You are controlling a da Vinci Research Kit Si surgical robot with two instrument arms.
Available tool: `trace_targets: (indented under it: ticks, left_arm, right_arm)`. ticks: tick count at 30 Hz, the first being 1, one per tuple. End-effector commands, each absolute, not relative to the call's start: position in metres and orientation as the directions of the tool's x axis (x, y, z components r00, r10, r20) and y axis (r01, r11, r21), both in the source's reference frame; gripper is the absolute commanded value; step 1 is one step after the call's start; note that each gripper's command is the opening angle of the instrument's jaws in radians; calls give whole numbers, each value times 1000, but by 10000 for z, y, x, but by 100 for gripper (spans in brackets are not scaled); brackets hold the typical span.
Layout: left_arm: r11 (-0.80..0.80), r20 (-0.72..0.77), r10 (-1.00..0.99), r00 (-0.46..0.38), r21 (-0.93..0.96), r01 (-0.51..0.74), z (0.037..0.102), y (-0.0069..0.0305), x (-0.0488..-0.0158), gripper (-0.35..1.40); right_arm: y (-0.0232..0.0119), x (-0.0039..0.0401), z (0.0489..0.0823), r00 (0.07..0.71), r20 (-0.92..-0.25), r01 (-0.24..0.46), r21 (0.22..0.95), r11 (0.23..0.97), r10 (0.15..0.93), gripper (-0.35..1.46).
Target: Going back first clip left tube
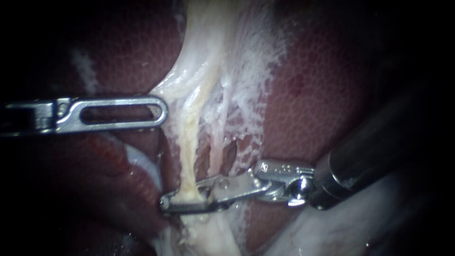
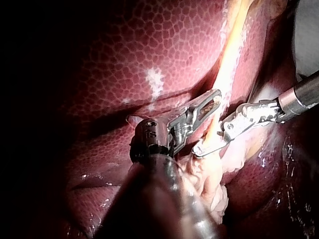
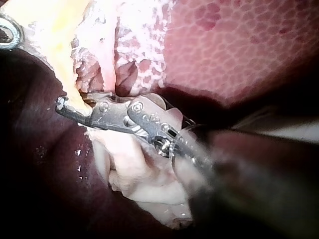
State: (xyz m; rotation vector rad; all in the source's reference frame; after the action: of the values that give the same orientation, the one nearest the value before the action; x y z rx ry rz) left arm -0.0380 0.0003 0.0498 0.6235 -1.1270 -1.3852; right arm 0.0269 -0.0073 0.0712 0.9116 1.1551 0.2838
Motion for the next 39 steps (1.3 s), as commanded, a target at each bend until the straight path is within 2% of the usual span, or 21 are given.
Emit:
trace_targets:
  ticks: [1, 13, 14, 15, 18, 22, 27, 39]
  left_arm:
    - [152, 248, -953, -172, 887, 436, 498, 3, -380, -35]
    - [152, 248, -953, -172, 887, 436, 498, 3, -380, -35]
    - [152, 248, -953, -172, 887, 436, 498, 3, -380, -35]
    - [152, 248, -953, -172, 887, 436, 498, 3, -380, -35]
    - [152, 248, -953, -172, 887, 436, 498, 3, -380, -35]
    - [152, 248, -953, -172, 887, 436, 498, 3, -380, -35]
    - [152, 248, -953, -172, 887, 436, 498, 3, -380, -35]
    - [152, 248, -953, -172, 887, 437, 498, 3, -380, -35]
  right_arm:
    - [-73, 268, 712, 415, -662, 246, 742, 623, 624, -35]
    - [-73, 267, 711, 416, -662, 247, 742, 623, 624, -35]
    - [-72, 266, 711, 416, -662, 248, 743, 622, 624, -31]
    - [-71, 265, 709, 416, -661, 248, 743, 622, 625, -15]
    - [-67, 262, 705, 412, -668, 255, 738, 625, 620, 6]
    - [-57, 263, 699, 372, -755, 305, 649, 697, 541, 35]
    - [-54, 263, 695, 343, -811, 344, 578, 740, 474, 47]
    - [-49, 261, 689, 313, -846, 353, 526, 774, 431, 54]
